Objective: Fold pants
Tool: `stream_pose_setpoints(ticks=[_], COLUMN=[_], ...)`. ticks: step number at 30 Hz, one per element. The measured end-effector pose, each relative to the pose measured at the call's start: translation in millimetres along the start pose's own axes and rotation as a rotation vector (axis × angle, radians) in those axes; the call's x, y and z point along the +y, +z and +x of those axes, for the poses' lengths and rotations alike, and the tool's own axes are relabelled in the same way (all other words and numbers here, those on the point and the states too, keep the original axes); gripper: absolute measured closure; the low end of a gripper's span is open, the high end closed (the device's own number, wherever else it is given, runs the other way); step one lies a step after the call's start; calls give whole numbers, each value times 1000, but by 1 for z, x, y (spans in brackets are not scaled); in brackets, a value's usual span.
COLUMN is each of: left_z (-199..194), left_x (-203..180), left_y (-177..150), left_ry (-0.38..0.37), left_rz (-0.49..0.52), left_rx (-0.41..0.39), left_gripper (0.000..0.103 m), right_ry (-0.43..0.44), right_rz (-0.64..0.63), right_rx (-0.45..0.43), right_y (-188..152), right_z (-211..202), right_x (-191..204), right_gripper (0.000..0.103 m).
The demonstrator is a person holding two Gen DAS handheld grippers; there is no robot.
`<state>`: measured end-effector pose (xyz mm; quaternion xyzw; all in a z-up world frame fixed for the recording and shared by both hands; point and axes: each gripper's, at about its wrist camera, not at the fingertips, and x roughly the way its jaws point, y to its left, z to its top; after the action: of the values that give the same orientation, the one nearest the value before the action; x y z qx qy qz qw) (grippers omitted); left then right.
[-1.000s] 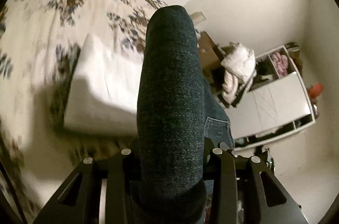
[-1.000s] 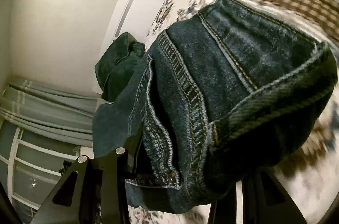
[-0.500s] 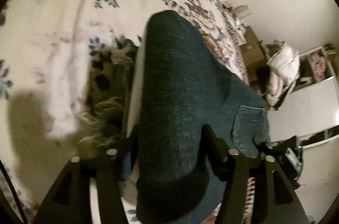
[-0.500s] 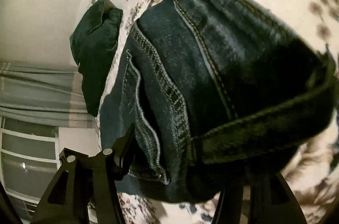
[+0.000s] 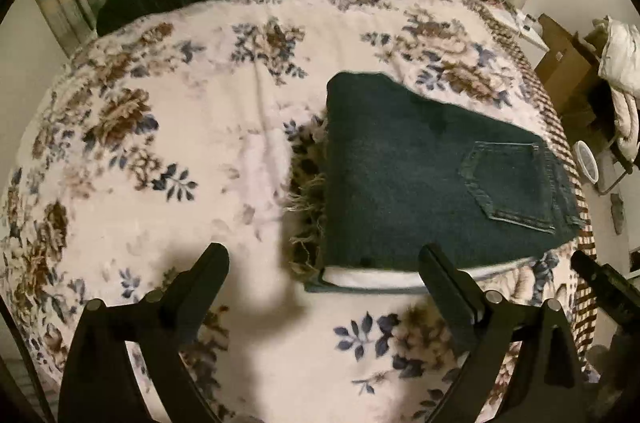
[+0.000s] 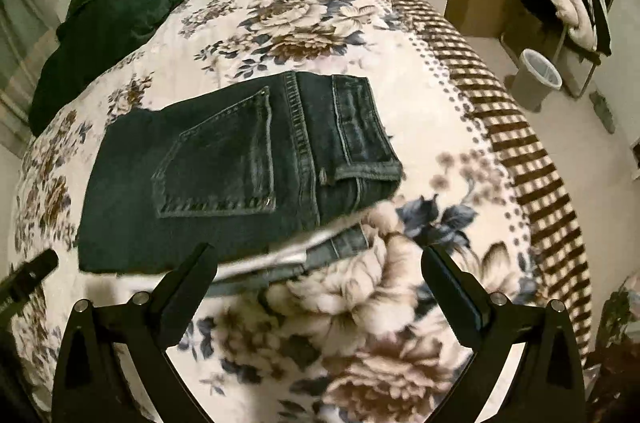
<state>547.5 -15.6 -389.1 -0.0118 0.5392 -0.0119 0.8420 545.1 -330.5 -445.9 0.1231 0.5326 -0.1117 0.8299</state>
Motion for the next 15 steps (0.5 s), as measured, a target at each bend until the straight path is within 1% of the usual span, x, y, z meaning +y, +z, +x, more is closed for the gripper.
stream_pose_setpoints(ticks=[3, 5, 9, 15], left_z=[-23, -44, -85, -172], left_x=[-6, -11, -16, -21], left_y=[-8, -14, -26, -46], left_ry=[0, -4, -5, -3], left_rz=[4, 22, 37, 68], left_rx=[-14, -22, -38, -106], left_gripper=[6, 6, 6, 6], right_ry=[-45, -50, -78, -65], right_rz=[-36, -42, -59, -51], right_rx=[-46, -62, -95, -144], right_y=[-11, -21, -36, -60], right_z=[-32, -69, -126, -228], right_x=[3, 11, 18, 19], right_gripper=[0, 0, 0, 0])
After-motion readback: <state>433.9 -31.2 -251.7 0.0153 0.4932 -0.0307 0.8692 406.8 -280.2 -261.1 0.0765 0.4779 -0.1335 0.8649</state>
